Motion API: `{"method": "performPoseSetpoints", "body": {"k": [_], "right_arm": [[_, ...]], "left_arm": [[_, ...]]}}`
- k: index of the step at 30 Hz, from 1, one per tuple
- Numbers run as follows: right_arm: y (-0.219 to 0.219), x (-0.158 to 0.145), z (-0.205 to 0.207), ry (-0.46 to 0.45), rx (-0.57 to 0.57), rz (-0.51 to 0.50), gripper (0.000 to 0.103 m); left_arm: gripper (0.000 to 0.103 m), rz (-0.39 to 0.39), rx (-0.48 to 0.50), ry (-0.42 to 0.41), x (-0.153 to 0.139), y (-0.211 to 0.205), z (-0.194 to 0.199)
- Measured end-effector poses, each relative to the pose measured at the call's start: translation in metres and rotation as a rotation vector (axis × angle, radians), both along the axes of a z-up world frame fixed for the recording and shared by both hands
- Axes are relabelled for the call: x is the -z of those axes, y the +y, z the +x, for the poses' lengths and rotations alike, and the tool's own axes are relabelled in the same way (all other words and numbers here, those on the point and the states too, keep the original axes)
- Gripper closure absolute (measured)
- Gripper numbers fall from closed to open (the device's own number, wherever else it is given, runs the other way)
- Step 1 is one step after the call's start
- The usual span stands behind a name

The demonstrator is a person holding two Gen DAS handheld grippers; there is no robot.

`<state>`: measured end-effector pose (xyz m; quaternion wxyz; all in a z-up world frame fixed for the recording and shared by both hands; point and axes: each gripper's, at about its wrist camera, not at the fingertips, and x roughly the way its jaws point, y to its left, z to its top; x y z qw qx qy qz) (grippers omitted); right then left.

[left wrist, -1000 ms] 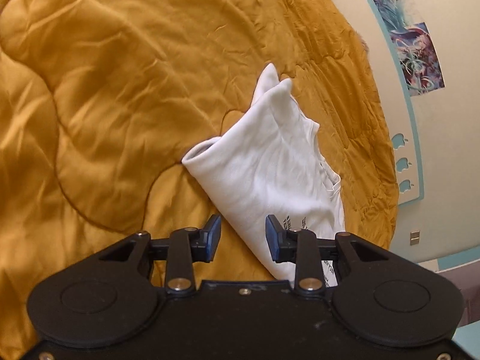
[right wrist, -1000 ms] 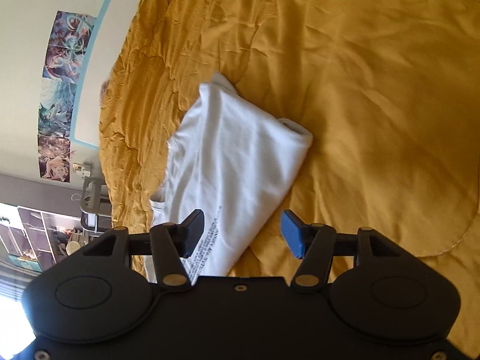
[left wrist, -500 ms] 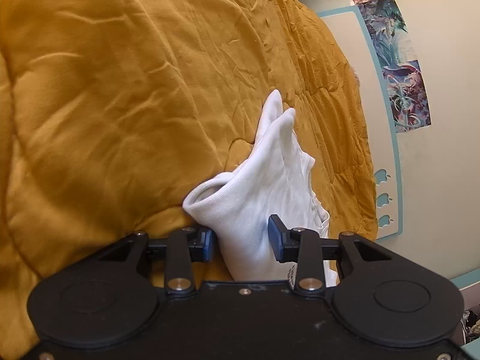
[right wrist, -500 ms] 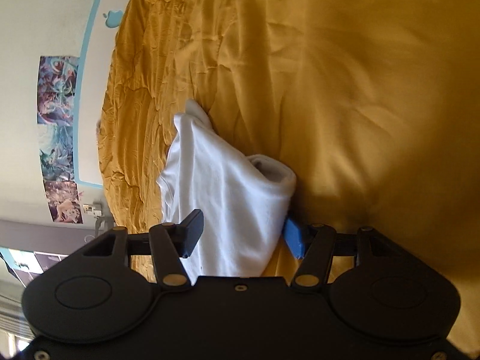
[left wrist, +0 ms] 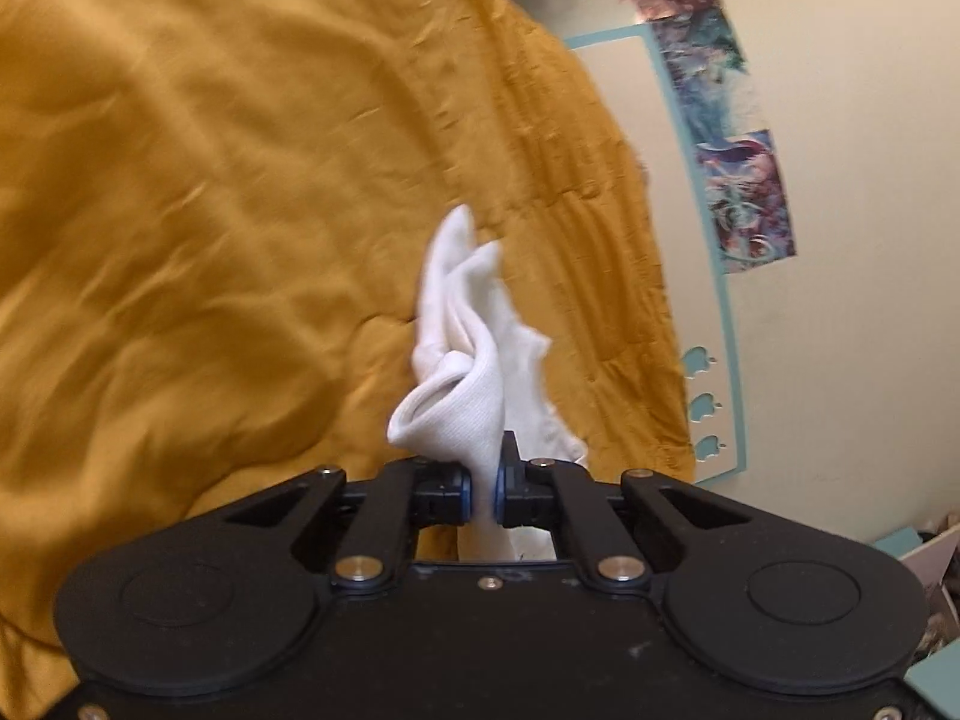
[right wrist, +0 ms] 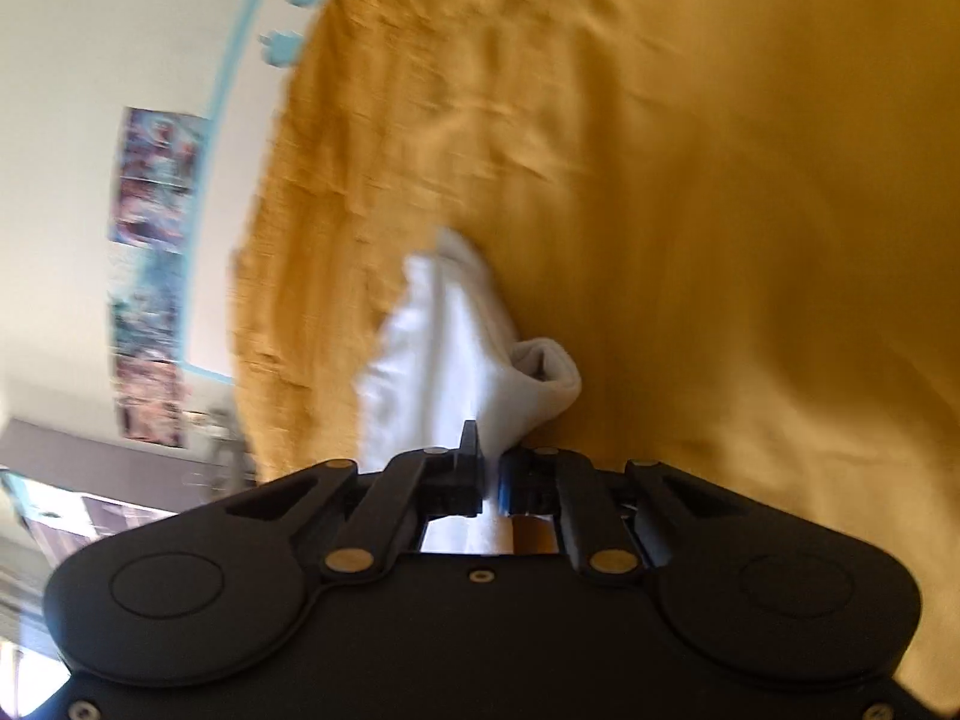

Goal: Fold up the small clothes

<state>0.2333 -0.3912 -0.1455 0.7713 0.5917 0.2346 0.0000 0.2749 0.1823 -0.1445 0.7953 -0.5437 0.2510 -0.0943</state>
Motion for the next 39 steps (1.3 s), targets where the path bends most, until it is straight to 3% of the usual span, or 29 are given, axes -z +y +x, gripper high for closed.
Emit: {"method": "performPoseSetpoints", "body": {"k": [3,6,10,15,19,22,25,28,30,32,35,39], "right_arm": [[0.003,-0.032,-0.007,-0.06,-0.042,-0.031,0.098],[0.005,-0.062,-0.025,-0.098,-0.069,-0.084,0.098],[0.001,-0.08,-0.057,-0.016,-0.099,-0.12,0.098],[-0.007,-0.047,-0.104,0.155,-0.131,-0.1,0.098],[-0.014,-0.005,-0.115,0.283,-0.112,-0.015,0.097],[-0.028,0.007,-0.121,0.419,-0.057,0.031,0.091],[-0.033,-0.008,-0.126,0.397,-0.057,-0.027,0.083],[-0.024,-0.039,-0.105,0.328,-0.081,-0.264,0.074],[-0.017,-0.057,-0.08,0.286,-0.085,-0.422,0.073],[-0.011,-0.069,-0.054,0.222,-0.105,-0.514,0.07],[-0.012,-0.068,-0.004,0.155,-0.143,-0.556,0.062],[-0.014,-0.052,0.042,0.129,-0.16,-0.553,0.062]], "left_arm": [[0.102,0.066,0.041,-0.045,-0.035,0.001,0.0],[0.102,0.043,0.063,-0.042,-0.061,0.007,-0.009],[0.102,0.085,0.136,-0.01,-0.085,0.009,-0.038],[0.102,0.124,0.202,0.132,-0.056,0.008,-0.084],[0.1,0.182,0.197,0.307,-0.022,0.017,-0.096],[0.082,0.21,0.163,0.379,-0.022,0.033,-0.101],[0.076,0.39,0.127,0.314,-0.048,0.047,-0.102],[0.072,0.45,0.148,0.218,-0.064,0.052,-0.082],[0.071,0.486,0.178,0.159,-0.073,0.043,-0.059],[0.069,0.57,0.226,0.103,-0.08,0.023,-0.027],[0.068,0.677,0.262,0.068,-0.078,-0.005,0.017],[0.065,0.683,0.244,0.083,-0.058,-0.02,0.063]]}}
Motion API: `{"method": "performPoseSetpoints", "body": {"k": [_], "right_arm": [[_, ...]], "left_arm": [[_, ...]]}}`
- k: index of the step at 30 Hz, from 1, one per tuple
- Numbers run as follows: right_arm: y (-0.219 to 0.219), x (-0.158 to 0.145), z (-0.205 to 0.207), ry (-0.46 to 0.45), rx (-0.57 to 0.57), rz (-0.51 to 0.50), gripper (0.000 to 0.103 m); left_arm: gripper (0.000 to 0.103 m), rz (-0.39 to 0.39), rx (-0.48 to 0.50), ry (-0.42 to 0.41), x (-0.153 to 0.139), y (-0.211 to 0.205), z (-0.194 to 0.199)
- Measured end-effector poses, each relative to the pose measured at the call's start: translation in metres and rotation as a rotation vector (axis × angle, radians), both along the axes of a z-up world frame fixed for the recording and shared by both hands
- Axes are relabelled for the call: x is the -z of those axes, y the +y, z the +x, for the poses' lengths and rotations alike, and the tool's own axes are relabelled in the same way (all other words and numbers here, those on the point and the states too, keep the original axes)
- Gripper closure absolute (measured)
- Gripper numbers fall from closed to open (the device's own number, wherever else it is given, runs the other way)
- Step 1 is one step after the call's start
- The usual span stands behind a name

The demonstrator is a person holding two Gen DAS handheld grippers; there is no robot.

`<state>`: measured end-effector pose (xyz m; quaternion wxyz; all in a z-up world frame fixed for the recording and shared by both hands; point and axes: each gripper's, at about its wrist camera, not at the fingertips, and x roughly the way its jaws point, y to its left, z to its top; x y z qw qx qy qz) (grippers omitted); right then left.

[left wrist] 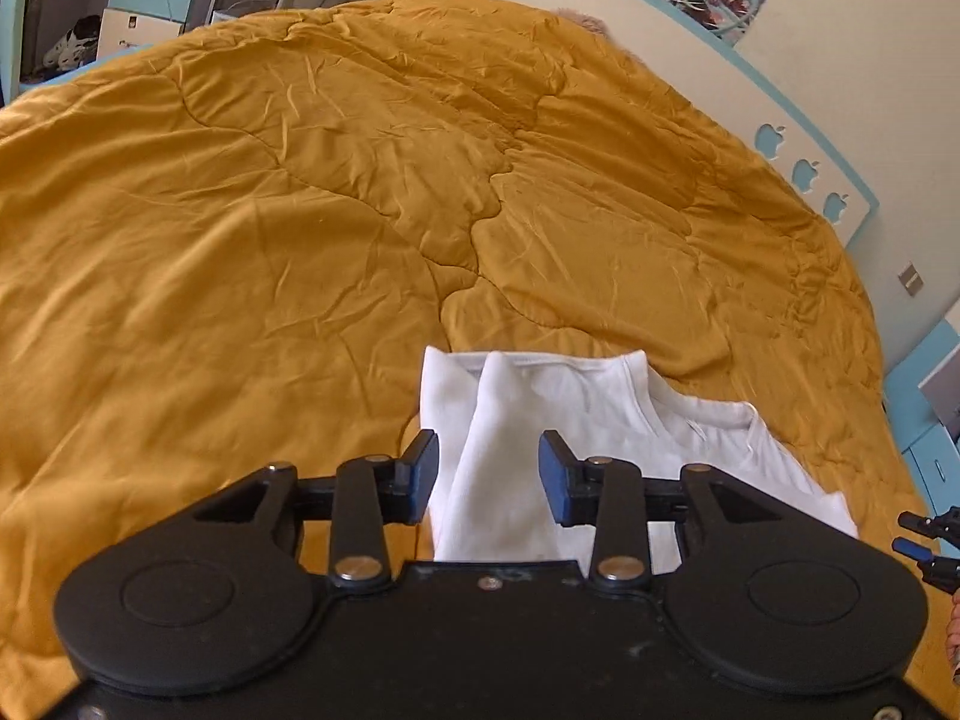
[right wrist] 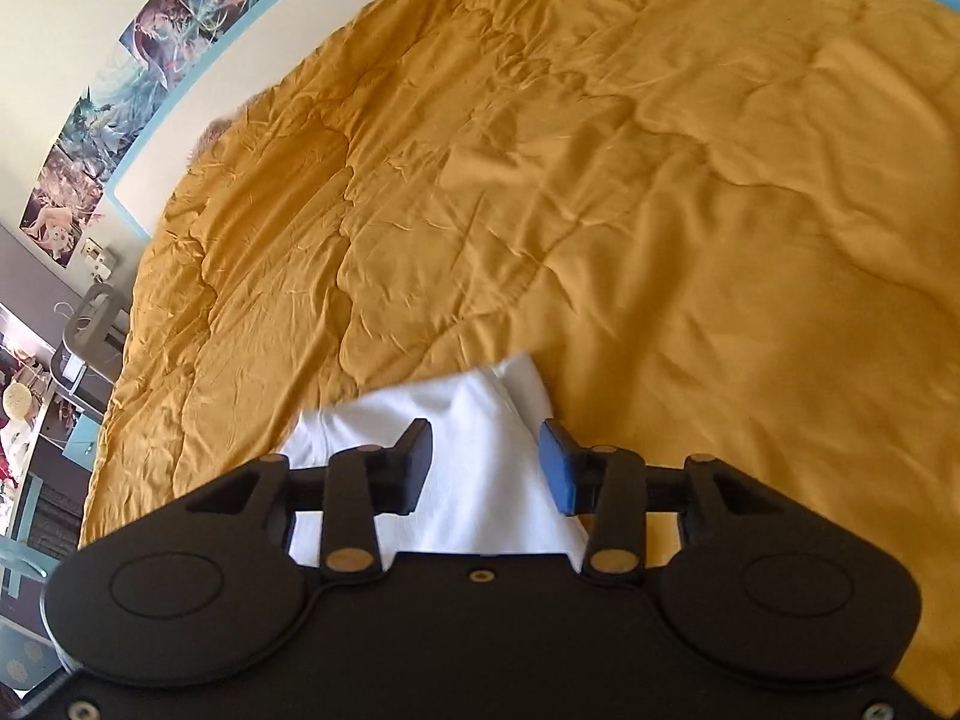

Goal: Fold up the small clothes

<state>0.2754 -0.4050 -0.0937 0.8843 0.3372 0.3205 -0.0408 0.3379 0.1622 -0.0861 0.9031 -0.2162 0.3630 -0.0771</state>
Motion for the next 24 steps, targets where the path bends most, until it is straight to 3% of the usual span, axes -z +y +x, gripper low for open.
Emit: {"method": "performPoseSetpoints", "body": {"k": [4,8,13,21,24], "right_arm": [[0.008,0.023,0.024,-0.027,-0.019,0.034,0.062],[0.024,0.032,0.035,-0.016,-0.055,-0.077,0.057],[0.023,0.034,0.038,-0.041,-0.073,-0.057,0.057],[0.032,0.034,0.039,-0.038,-0.083,-0.116,0.057],[0.032,0.036,0.039,-0.038,-0.078,-0.116,0.061]], "left_arm": [[0.065,0.016,0.003,-0.004,0.013,-0.004,0.027],[0.065,0.024,0.05,-0.021,0.022,-0.007,0.042],[0.065,0.085,0.068,-0.008,0.031,-0.019,0.057],[0.064,0.196,0.16,-0.042,0.029,-0.05,0.067],[0.07,0.256,0.175,-0.045,0.032,-0.06,0.068]]}}
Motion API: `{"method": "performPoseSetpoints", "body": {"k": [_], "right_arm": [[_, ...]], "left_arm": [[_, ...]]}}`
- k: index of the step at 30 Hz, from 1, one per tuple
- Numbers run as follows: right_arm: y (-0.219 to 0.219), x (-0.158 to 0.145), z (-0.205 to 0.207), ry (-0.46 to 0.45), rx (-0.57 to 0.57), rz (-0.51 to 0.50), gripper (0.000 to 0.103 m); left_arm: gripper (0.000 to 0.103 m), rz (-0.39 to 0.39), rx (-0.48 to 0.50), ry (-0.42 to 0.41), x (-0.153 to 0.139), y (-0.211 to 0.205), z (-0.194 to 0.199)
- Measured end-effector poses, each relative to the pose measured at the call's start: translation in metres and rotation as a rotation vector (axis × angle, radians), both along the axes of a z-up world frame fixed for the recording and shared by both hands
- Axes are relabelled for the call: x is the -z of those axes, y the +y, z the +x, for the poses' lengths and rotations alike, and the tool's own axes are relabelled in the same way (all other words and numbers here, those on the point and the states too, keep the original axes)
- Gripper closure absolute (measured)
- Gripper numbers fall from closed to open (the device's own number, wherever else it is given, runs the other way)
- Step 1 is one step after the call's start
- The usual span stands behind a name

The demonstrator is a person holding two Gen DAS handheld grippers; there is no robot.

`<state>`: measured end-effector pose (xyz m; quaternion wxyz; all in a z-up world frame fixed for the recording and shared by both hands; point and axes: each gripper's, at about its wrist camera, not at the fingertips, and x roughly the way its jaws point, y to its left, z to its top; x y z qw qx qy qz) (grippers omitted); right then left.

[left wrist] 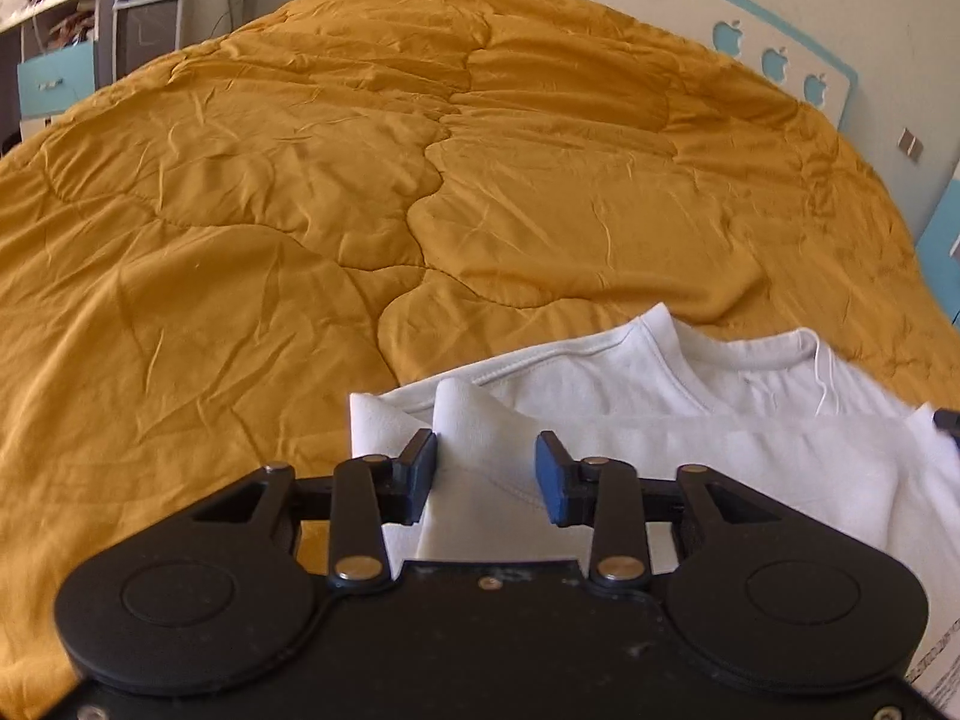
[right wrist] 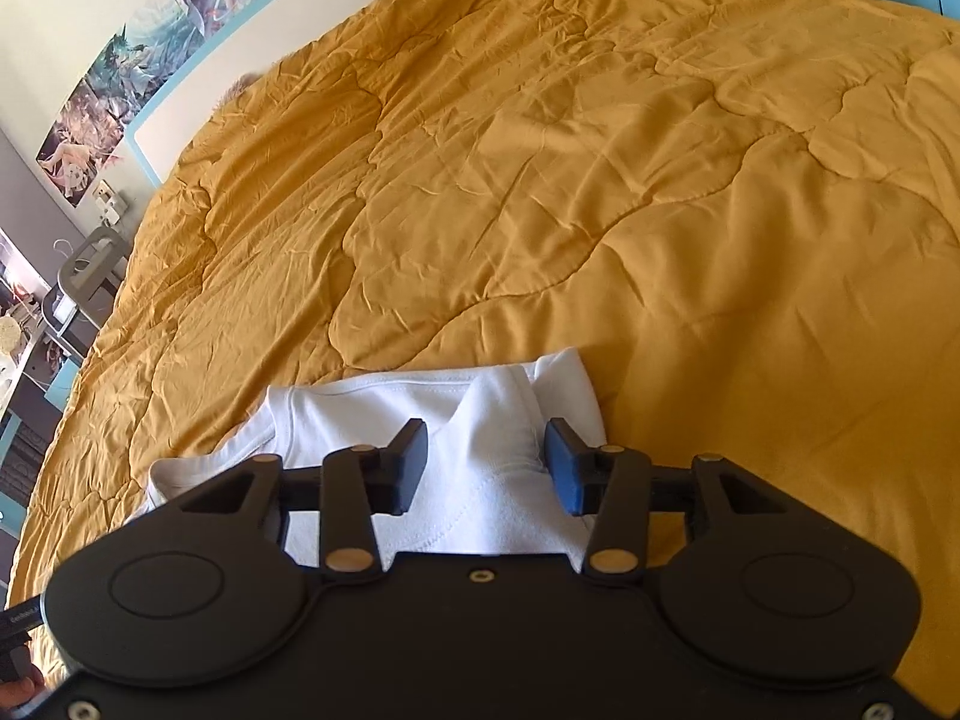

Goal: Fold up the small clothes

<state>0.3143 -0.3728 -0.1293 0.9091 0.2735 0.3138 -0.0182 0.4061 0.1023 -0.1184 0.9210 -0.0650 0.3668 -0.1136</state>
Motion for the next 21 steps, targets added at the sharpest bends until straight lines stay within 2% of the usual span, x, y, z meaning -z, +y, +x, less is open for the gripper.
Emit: {"method": "performPoseSetpoints", "body": {"k": [1,2,3,4,6,10,12,14,17,21], "right_arm": [[0.001,0.0,0.0,0.001,0.005,-0.008,0.067],[0.002,0.0,0.0,0.0,0.006,-0.019,0.072],[0.003,-0.001,-0.001,-0.004,0.01,-0.03,0.077],[0.003,-0.002,-0.001,-0.008,0.011,-0.034,0.085],[0.003,-0.002,-0.001,-0.009,0.024,-0.027,0.087],[0.002,-0.001,-0.004,-0.02,0.047,-0.02,0.088],[0.002,0.001,-0.003,-0.015,0.049,-0.019,0.088],[0.002,0.005,-0.002,-0.012,0.058,-0.028,0.088],[0.001,0.009,-0.002,-0.01,0.058,-0.023,0.088],[-0.003,0.006,-0.003,-0.013,0.084,0.013,0.086]], "left_arm": [[0.074,-0.003,-0.006,-0.001,0.001,0.0,0.0],[0.096,-0.013,-0.013,-0.001,0.002,0.001,0.001],[0.097,-0.024,-0.023,-0.004,0.001,0.003,0.0],[0.097,-0.041,-0.037,-0.02,0.0,0.005,-0.002],[0.097,-0.041,-0.051,-0.067,-0.006,0.004,-0.008],[0.097,0.012,-0.081,-0.185,-0.02,0.001,-0.017],[0.097,0.018,-0.087,-0.135,-0.013,0.004,-0.005],[0.096,0.057,-0.089,-0.077,0.002,0.004,0.005],[0.096,0.079,-0.079,-0.045,0.02,0.003,0.012],[0.091,0.056,-0.091,-0.03,0.018,0.008,0.013]]}}
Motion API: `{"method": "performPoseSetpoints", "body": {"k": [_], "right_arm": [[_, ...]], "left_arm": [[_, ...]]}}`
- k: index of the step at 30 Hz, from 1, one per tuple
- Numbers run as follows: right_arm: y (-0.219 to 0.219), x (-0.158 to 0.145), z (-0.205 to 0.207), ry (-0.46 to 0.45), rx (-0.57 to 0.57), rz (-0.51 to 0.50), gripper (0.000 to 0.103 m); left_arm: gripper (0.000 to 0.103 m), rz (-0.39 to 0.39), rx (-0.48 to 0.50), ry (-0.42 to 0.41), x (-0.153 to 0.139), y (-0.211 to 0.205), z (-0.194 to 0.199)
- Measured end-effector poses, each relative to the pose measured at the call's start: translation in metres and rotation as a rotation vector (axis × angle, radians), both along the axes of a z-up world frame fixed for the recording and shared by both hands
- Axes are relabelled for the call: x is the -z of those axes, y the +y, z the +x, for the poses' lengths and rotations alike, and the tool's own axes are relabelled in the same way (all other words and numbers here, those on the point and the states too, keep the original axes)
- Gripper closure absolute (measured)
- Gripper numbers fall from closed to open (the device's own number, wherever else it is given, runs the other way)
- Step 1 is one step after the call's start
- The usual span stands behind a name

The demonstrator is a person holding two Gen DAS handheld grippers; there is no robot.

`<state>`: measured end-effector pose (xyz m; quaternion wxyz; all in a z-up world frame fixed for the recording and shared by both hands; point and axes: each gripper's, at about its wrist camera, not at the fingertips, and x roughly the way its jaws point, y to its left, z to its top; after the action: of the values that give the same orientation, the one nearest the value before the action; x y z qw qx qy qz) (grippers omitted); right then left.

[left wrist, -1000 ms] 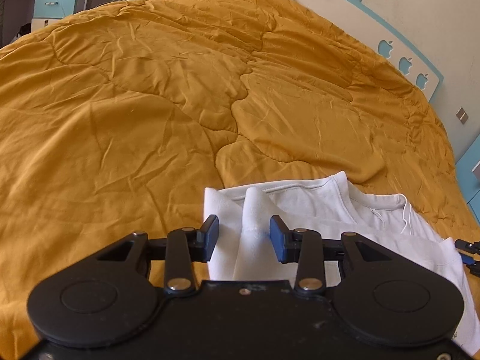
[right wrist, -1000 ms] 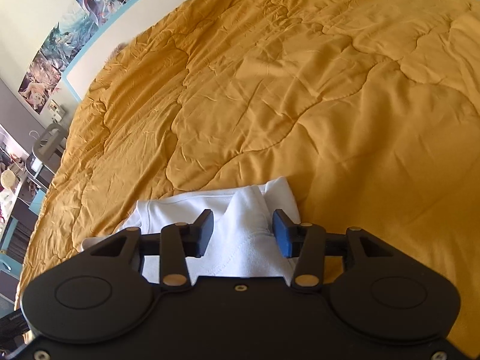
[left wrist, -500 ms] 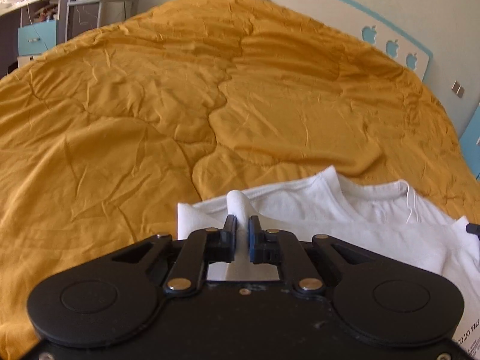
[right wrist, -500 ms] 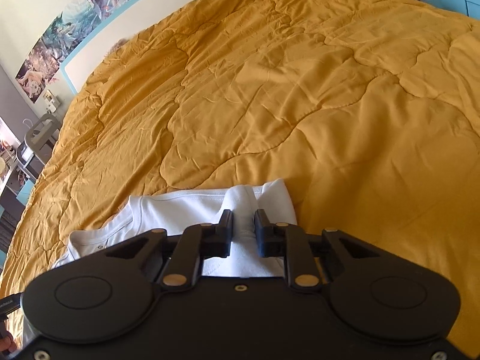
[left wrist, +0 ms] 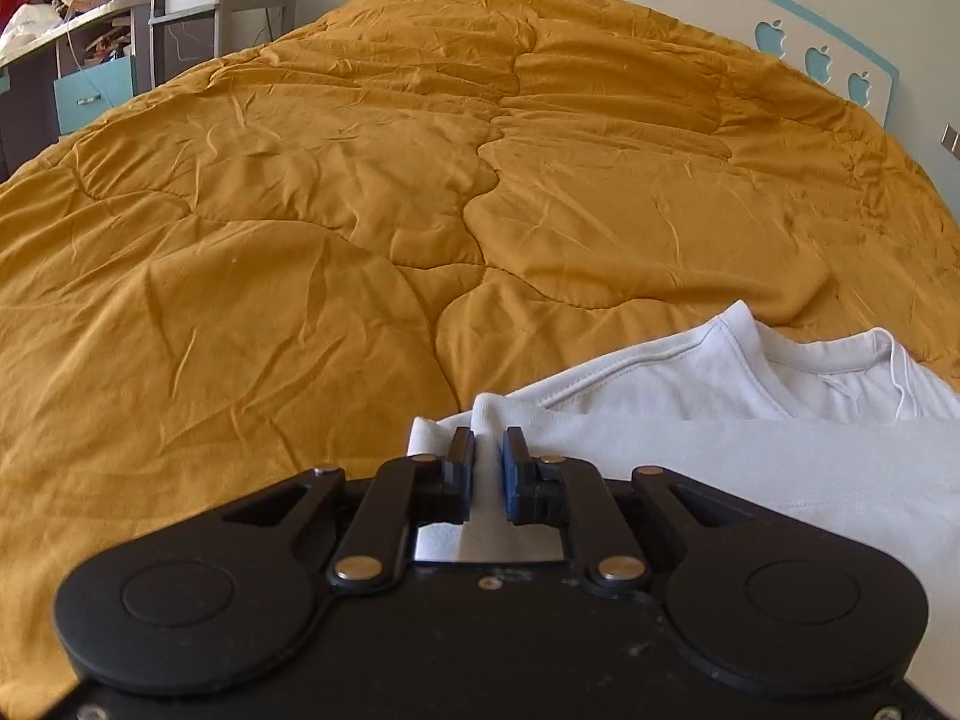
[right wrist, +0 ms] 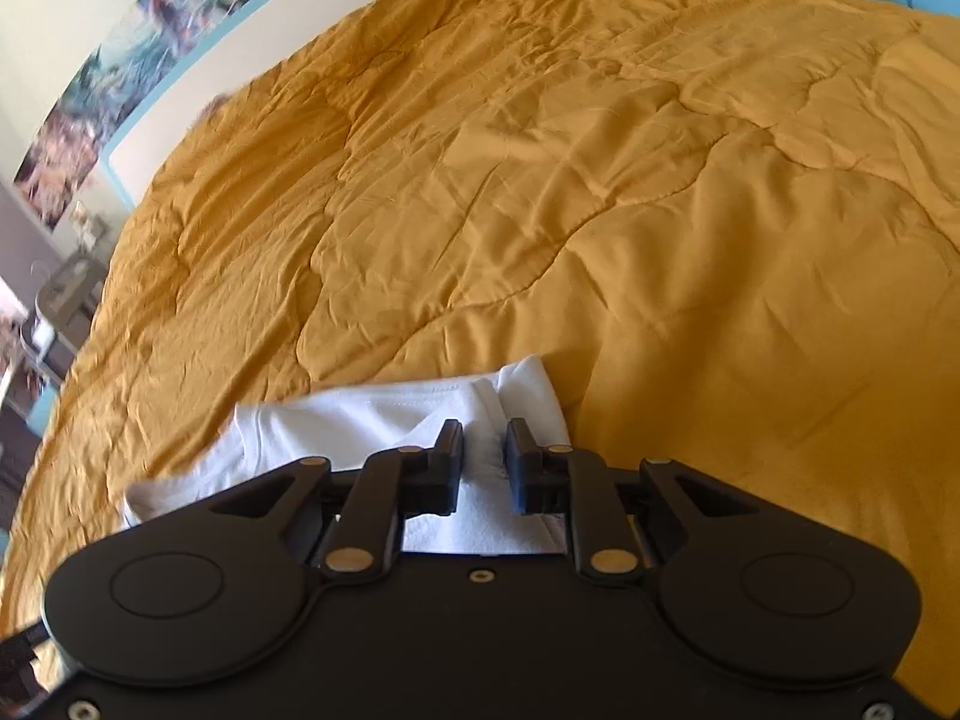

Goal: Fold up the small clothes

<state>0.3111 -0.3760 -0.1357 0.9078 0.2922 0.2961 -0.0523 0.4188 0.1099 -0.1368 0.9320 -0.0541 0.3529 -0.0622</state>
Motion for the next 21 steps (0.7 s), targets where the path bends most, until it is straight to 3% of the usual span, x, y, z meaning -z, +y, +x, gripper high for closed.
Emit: {"method": "performPoseSetpoints", "body": {"k": [2,4,6,8,10,15,18,21], "right_arm": [[0.001,-0.008,-0.004,-0.02,0.022,-0.004,0.084],[0.005,-0.023,-0.011,-0.064,0.034,-0.032,0.083],[0.011,-0.041,-0.019,-0.118,0.018,-0.042,0.075],[0.021,-0.056,-0.027,-0.157,-0.025,-0.014,0.059],[0.037,-0.062,-0.036,-0.181,-0.129,0.048,0.056],[0.084,-0.034,-0.051,-0.07,-0.381,0.215,0.056],[0.096,-0.016,-0.053,0.011,-0.386,0.184,0.056],[0.083,0.0,-0.051,0.063,-0.308,0.149,0.061]], "left_arm": [[0.082,-0.006,-0.023,-0.014,-0.012,0.002,-0.005],[0.08,-0.009,-0.054,-0.048,-0.031,0.001,-0.021],[0.079,-0.023,-0.047,-0.06,-0.048,-0.005,-0.042],[0.074,-0.08,-0.013,-0.083,-0.061,-0.013,-0.068],[0.071,-0.163,0.034,-0.078,-0.067,-0.023,-0.094],[0.066,-0.266,0.008,-0.003,-0.05,-0.049,-0.141],[0.066,-0.233,-0.042,0.064,-0.034,-0.047,-0.151],[0.064,-0.13,-0.06,0.078,-0.013,-0.039,-0.155]]}}
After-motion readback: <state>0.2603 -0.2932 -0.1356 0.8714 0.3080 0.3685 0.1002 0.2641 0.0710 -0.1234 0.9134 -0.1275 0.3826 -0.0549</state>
